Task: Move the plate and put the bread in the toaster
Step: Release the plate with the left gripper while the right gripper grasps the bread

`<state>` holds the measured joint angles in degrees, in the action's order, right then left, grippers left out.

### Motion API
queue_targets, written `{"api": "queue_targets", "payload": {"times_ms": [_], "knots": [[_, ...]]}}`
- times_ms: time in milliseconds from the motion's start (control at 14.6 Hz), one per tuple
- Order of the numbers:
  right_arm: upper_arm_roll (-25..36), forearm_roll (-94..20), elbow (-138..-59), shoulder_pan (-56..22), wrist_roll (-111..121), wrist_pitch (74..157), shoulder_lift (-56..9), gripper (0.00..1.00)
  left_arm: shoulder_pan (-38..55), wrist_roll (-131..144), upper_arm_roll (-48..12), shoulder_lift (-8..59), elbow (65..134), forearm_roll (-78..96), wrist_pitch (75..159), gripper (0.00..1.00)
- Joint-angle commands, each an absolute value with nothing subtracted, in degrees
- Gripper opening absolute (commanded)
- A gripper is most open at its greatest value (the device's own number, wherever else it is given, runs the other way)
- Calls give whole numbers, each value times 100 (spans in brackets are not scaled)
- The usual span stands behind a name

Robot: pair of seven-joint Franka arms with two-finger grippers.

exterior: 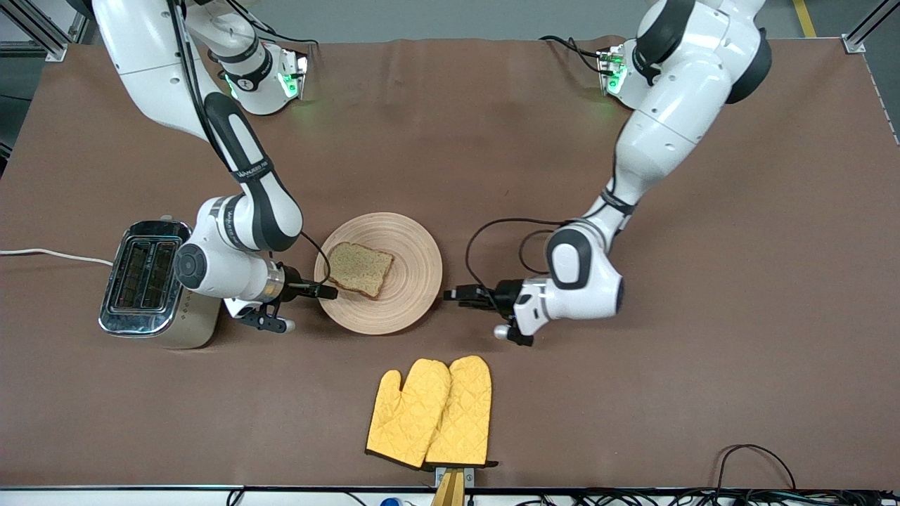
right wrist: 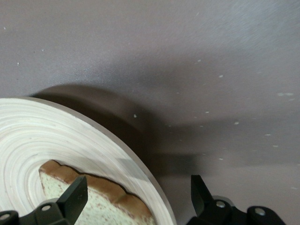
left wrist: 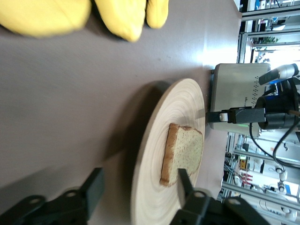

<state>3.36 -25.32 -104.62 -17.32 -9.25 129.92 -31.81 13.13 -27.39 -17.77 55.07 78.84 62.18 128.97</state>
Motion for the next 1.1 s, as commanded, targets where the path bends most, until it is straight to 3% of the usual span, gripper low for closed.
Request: {"api": "queue_targets", "payload": {"times_ms": [0, 206, 618, 1029], "knots": [[369, -1936, -10784, -1749, -1439, 12684, -2585, 97, 723, -2287, -1775, 5160, 7954, 5312, 12315, 100], [352, -1582, -11055, -1880, -2195, 12463, -2251, 97, 195, -1987, -1767, 4826, 7954, 4511, 11832, 100], [378, -1512, -11540, -2504, -2802, 12999, -2127, 94, -633, -1064, -1767, 3606, 7972, 1499, 10786, 100], [360, -1257, -11514, -2496, -2892, 13113, -2223, 62, -1203, -826, -1758, 2156, 7998, 282, 9600, 100]]}}
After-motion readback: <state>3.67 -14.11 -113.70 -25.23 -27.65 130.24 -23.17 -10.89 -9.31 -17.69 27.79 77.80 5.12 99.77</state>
